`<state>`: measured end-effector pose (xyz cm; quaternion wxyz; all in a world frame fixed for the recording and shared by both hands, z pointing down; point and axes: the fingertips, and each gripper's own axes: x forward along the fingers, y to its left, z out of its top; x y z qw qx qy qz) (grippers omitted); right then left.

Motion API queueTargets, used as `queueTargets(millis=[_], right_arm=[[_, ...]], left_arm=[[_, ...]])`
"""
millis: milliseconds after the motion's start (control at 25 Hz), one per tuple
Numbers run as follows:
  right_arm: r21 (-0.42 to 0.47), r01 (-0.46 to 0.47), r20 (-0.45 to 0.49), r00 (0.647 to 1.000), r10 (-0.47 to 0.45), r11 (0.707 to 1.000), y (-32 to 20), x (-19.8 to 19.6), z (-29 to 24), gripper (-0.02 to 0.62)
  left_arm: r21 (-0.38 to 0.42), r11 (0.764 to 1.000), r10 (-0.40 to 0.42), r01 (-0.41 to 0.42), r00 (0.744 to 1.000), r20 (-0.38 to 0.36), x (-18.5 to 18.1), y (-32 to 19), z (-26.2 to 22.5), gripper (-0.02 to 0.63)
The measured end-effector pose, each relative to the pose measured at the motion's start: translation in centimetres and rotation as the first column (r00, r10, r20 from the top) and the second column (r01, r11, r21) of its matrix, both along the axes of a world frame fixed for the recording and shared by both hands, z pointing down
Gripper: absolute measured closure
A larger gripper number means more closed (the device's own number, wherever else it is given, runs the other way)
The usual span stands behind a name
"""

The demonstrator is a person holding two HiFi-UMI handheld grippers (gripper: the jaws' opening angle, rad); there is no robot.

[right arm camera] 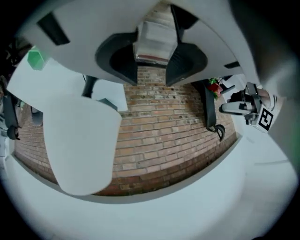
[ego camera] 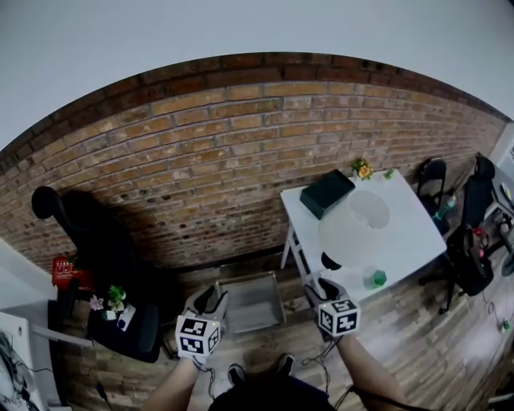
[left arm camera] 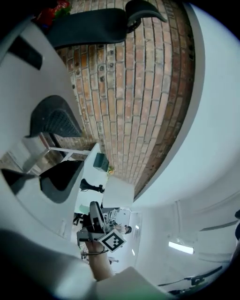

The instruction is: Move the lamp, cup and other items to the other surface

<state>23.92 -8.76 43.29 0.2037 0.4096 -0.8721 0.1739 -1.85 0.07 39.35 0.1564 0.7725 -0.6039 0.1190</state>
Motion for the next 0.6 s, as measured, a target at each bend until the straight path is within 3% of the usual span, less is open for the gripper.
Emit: queueTargets(millis=[280,440,600], right_arm=[[0.248,0.079,0.108,0.988,-0.109,0.966,-0.1,-7.0,-12.9,0.431],[0.359,0.085,0.164,0.975,-0.152,0.929,0.2,-9.4,-18.9,0.436],[0.482,0.055,0.180,0.970,-0.161,0.875,1.4,-10.8,-23.9,0.449]], left_arm=[[0.168,0.985,0.023,-0.033,0.998,0.059,0.0,-1.4,-8.7,0.453],[0.324,0.942,0.069,-0.088,0.995,0.071,1.2,-0.9,-15.2,0.457],[0.381,0.919,0.076,-0.099,0.994,0.076,2.0,0.3,-19.8,0.457]])
